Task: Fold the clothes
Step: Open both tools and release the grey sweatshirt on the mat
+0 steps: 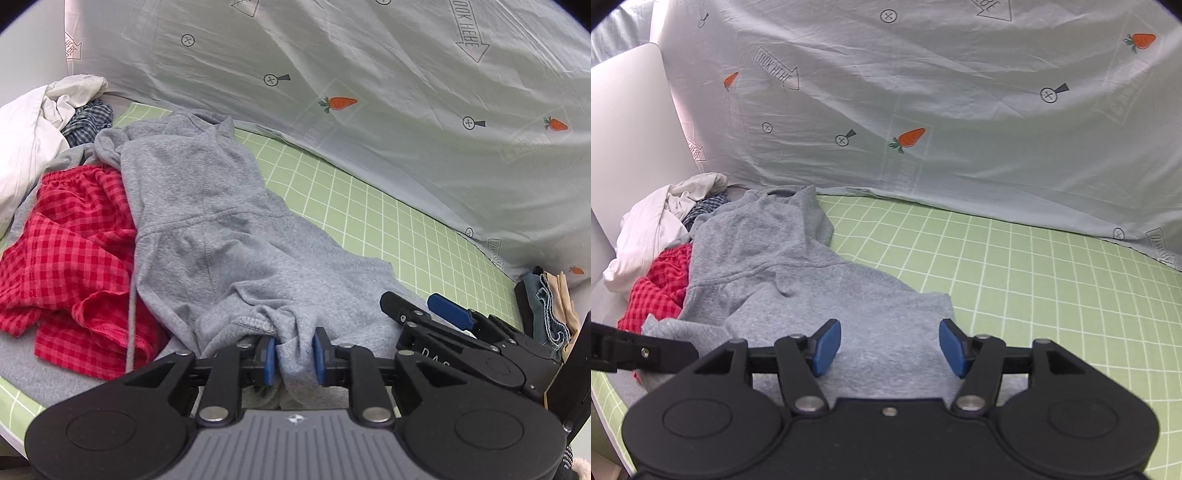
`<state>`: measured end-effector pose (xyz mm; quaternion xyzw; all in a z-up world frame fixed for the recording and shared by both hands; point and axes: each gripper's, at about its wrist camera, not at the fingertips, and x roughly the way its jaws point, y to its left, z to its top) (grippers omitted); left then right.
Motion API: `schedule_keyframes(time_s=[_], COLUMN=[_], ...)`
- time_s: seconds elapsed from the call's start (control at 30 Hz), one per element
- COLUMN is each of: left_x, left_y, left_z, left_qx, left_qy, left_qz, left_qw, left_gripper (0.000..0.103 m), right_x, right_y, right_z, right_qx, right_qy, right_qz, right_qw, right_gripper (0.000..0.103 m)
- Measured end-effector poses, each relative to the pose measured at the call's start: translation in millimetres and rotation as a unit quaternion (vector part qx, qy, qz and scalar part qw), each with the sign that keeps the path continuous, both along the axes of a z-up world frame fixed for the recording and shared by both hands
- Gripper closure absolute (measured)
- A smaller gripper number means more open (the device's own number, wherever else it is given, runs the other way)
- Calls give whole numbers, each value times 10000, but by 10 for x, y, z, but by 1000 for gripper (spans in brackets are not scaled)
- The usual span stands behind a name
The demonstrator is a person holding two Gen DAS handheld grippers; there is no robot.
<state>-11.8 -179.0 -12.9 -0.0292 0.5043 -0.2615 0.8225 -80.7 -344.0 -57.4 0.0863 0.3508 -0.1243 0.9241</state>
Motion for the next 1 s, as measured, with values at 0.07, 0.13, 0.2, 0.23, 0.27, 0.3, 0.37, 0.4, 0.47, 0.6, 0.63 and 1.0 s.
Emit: schedule_keyframes(time_s=[0.07,0.13,0.2,0.23,0.27,0.3,0.37,0.4,0.47,0.6,0.63,1.0], left_x=[110,231,358,430,503,591,786,887,1022,1122,1119,756], left_y=[169,353,543,631,695,763,890,950,1034,1045,1028,550], left_z=[18,37,65,78,82,77,9,-41,-118,-189,-206,-187], left_qx=[-77,-216,-296,-241,-156,-60,107,153,138,165,170,341], left_qy=[16,30,-47,-141,-224,-300,-300,-226,-94,-70,-68,-213], left_qz=[64,156,329,438,502,555,610,651,666,596,562,152], left_qw=[9999,9996,9990,9986,9984,9980,9976,9975,9976,9981,9983,9991], left_gripper=[78,72,69,69,68,67,67,67,67,67,67,67], right_x=[139,317,483,566,649,724,874,954,1094,1163,1136,227], right_y=[136,283,382,434,487,540,632,668,754,832,812,60], right_z=[-21,-60,-103,-130,-159,-192,-297,-381,-560,-880,-919,-50], right_qx=[78,113,220,291,368,420,502,542,293,-322,-378,-924], right_qy=[0,43,101,138,179,217,417,626,1082,1713,1731,458], right_qz=[154,281,343,368,390,414,467,511,498,634,603,-570], right_qw=[9999,9995,9991,9988,9984,9980,9968,9953,9924,9827,9823,9930], right_gripper=[41,40,40,39,38,37,27,24,20,31,47,87])
